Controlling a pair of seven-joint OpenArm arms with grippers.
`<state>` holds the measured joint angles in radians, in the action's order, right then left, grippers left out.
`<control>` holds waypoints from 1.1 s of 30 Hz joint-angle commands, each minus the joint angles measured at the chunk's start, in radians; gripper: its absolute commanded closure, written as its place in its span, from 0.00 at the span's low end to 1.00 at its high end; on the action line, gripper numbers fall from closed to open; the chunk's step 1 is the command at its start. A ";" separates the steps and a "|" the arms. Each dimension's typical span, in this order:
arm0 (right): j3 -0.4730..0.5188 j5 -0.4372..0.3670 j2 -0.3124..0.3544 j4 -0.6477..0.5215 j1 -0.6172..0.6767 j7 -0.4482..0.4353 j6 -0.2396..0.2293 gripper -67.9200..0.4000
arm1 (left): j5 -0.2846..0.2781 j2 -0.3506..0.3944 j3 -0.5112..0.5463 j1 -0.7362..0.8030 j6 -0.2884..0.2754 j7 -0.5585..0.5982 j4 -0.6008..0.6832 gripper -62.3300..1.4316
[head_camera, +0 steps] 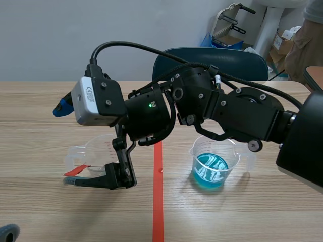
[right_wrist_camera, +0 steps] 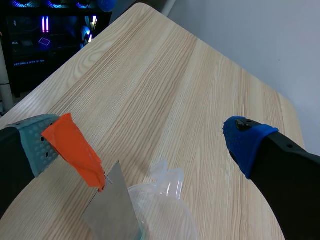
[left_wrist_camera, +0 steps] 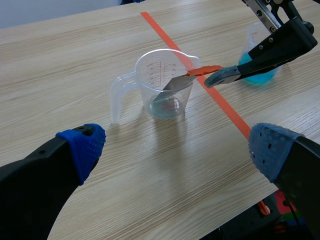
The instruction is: Do the redox reaction experiment
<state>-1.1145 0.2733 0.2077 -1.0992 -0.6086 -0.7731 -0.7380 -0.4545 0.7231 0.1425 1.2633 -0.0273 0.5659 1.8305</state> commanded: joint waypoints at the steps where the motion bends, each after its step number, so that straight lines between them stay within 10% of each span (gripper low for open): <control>1: 0.001 -0.015 -0.003 -0.008 -0.019 -0.007 -0.008 0.00 | -0.005 0.000 -0.007 -0.003 -0.004 0.014 0.013 0.02; 33: 0.001 -0.015 -0.003 -0.008 -0.020 0.004 -0.008 0.00 | -0.005 0.000 -0.007 -0.003 -0.004 0.014 0.013 0.02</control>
<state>-1.1145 0.2733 0.2077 -1.0992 -0.6086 -0.7586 -0.7380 -0.4545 0.7231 0.1425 1.2633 -0.0273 0.5659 1.8305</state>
